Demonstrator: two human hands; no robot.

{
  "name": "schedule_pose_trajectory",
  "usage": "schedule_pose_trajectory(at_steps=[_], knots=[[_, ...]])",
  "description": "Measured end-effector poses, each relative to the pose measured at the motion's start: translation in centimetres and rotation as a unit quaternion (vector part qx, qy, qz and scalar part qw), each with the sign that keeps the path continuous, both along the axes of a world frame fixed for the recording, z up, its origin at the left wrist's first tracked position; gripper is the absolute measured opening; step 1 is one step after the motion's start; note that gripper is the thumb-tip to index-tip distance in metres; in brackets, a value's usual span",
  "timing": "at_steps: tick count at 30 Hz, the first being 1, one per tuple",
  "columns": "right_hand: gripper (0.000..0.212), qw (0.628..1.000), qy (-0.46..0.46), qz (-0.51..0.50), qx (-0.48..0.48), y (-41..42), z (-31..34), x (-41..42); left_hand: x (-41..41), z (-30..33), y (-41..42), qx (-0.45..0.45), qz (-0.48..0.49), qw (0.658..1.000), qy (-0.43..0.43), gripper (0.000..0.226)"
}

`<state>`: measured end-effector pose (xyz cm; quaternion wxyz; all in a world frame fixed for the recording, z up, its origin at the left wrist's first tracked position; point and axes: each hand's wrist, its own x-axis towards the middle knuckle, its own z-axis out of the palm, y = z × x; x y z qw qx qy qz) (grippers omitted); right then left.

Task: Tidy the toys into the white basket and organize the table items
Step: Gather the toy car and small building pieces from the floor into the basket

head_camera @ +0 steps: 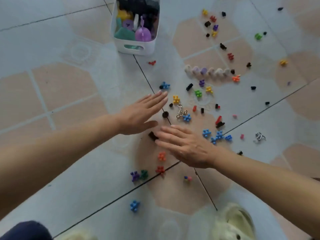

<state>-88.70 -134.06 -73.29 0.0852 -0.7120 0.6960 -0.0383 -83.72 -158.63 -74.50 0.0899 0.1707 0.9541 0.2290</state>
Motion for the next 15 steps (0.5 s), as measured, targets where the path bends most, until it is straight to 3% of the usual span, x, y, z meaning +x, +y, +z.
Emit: schedule_pose_trajectory(at_steps=[4,8,15], knots=[[0.048,0.998,-0.008,0.059,0.001,4.7,-1.6,5.6,10.6,0.9,1.6,-0.058,-0.126,0.990,-0.028,0.107],[0.059,0.995,0.020,0.071,0.063,8.5,-3.1,7.7,19.1,-0.8,4.8,-0.086,-0.091,0.989,-0.079,0.126],[0.058,0.995,0.062,0.046,0.061,7.9,-4.4,5.5,15.3,-3.2,7.6,-0.106,-0.055,0.993,-0.006,0.095]])
